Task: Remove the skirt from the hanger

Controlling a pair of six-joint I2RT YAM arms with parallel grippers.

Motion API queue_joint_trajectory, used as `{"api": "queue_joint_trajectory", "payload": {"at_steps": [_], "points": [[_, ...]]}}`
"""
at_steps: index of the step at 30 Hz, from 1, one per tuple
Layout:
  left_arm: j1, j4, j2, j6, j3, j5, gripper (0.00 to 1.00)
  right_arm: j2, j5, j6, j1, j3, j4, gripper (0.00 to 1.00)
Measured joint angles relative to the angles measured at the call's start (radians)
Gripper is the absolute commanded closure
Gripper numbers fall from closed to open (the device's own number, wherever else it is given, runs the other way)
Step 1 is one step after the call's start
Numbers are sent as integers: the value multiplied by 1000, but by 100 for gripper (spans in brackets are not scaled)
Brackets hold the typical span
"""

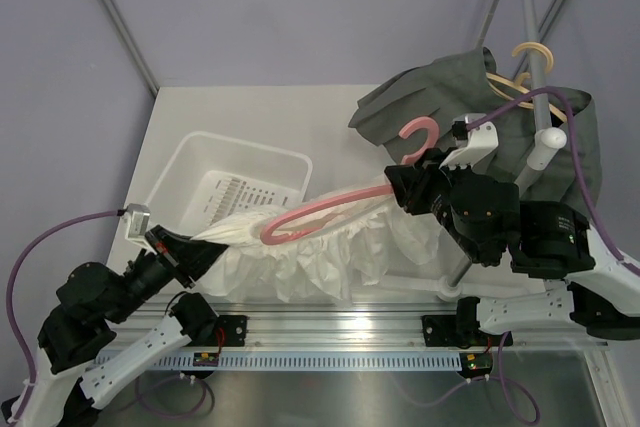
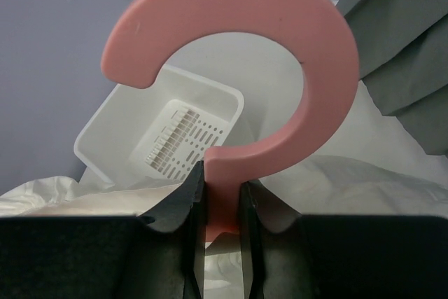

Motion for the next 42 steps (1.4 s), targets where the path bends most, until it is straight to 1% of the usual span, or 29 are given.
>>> {"api": "queue_joint_trajectory", "payload": {"at_steps": [3,5,6,7,8,9,11,12,13,17,20,23,28,31,34,37,42], "points": [[-1,-6,-18,-15,0,-20,100,-12,-2,15,1,-24,19,100],[-1,5,-11,-14,-2,8,100,-22,-2,13,1,-38,33,100],[-1,26,-2,-10,-7,41,98,-23,-1,4,1,-39,40,100],[-1,47,11,-7,-12,74,94,-23,0,-5,1,-38,47,100],[-1,71,32,-2,-16,124,80,-20,0,-19,1,-34,50,100],[-1,97,61,8,-18,173,78,-9,1,-35,1,-22,50,100],[-1,153,124,9,-18,272,80,30,3,-65,0,18,49,100],[-1,177,152,14,-18,314,91,53,4,-78,0,41,51,100],[-1,192,173,18,-18,345,100,73,3,-89,0,59,56,100],[-1,200,194,57,5,397,100,148,-6,-117,-5,79,63,100],[-1,195,190,83,53,398,100,184,-27,-132,-20,79,63,100],[-1,187,189,99,83,368,100,189,-66,-136,-39,79,73,100],[-1,115,203,128,97,231,100,159,-180,-138,-70,79,145,100],[-1,95,259,165,121,169,100,127,-279,-134,-79,80,196,100],[0,125,340,195,127,143,100,104,-379,-113,-82,111,248,100],[0,153,388,212,127,138,100,78,-467,-67,-84,123,320,100],[0,204,470,240,142,137,100,32,-543,24,-90,131,413,100]]}}
